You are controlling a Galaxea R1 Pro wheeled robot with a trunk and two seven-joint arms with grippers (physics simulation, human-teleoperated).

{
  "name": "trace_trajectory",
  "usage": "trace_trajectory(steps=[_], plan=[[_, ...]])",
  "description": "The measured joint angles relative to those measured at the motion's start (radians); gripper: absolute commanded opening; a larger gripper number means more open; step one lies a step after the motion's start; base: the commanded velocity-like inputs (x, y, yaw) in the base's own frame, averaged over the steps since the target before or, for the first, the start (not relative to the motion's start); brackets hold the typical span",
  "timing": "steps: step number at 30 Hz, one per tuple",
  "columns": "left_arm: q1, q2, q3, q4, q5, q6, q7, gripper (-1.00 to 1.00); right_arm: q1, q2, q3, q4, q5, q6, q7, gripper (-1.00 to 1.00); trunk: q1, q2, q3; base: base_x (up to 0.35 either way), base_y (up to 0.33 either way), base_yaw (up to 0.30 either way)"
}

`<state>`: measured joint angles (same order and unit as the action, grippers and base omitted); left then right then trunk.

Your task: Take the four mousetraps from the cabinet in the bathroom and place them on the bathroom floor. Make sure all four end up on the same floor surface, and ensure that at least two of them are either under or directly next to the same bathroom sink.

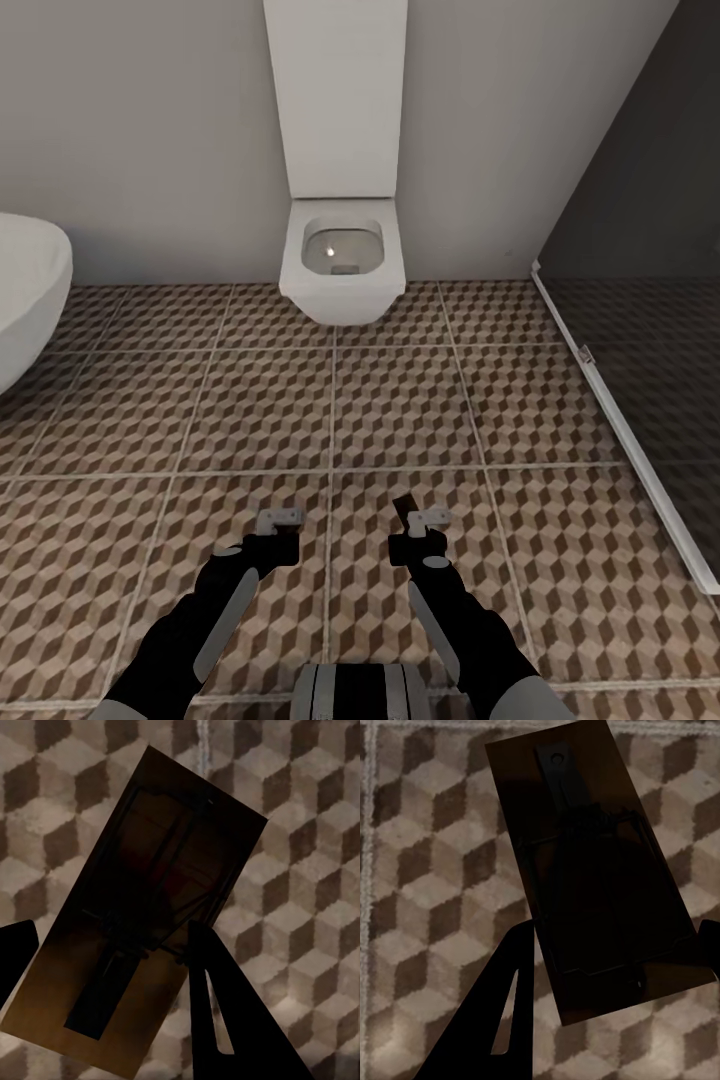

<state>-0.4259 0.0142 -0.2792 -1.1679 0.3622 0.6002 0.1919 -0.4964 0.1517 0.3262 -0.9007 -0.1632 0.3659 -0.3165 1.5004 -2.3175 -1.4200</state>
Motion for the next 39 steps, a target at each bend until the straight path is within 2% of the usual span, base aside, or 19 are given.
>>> trace_trajectory(steps=[27,39], plan=[[0.000,0.000,0.000,-0.021,0.000,-0.002,0.000,-1.00,0.000,-0.001,0.000,0.000,0.000,0.000,0.000,-1.00,0.000,0.000,0.000,0.001,0.000,0.000],[0.000,0.000,0.000,-0.021,0.001,0.000,0.000,-1.00,0.000,-0.001,0.000,0.000,0.000,0.000,0.000,-1.00,-0.001,0.000,0.000,0.280,0.000,0.000]])
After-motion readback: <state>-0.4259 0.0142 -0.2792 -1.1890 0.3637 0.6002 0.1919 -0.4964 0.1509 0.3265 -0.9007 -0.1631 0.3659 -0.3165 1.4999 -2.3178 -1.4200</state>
